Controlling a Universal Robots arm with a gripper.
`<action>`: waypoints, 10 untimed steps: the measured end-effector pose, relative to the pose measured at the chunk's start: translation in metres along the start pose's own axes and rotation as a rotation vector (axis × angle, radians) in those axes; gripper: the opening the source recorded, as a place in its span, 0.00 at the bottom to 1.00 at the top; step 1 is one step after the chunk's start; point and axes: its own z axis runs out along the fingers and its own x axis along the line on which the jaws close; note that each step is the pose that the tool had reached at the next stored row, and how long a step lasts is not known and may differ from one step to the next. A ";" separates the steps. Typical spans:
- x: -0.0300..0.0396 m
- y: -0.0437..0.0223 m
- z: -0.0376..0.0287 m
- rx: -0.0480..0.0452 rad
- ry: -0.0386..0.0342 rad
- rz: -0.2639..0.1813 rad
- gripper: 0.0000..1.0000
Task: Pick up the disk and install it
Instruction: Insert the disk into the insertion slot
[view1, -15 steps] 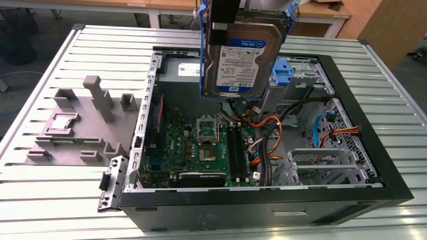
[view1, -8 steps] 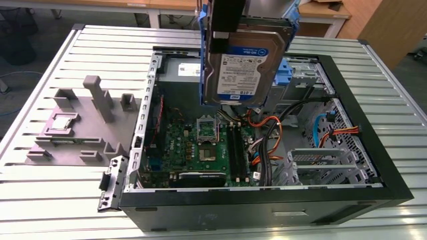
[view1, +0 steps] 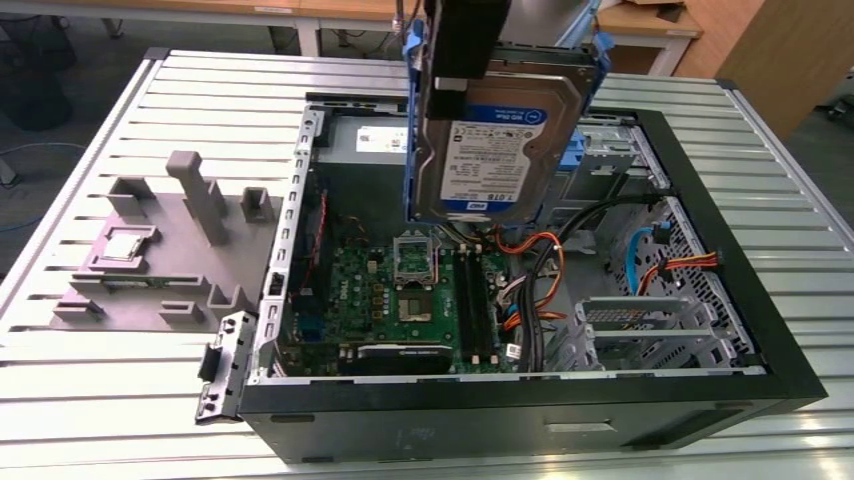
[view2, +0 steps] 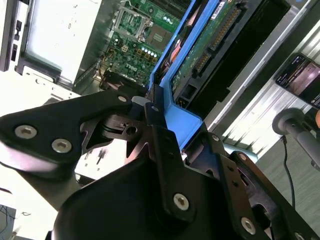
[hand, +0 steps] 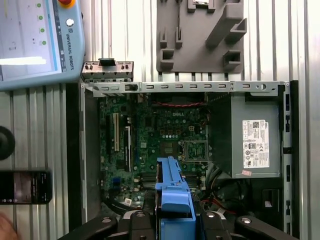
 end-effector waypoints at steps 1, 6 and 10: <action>0.0001 -0.0016 0.0000 -0.0001 0.0000 0.000 0.37; -0.0001 -0.0090 0.0000 0.0000 -0.0001 0.000 0.37; 0.0031 -0.0093 0.0001 0.0000 0.0000 0.000 0.37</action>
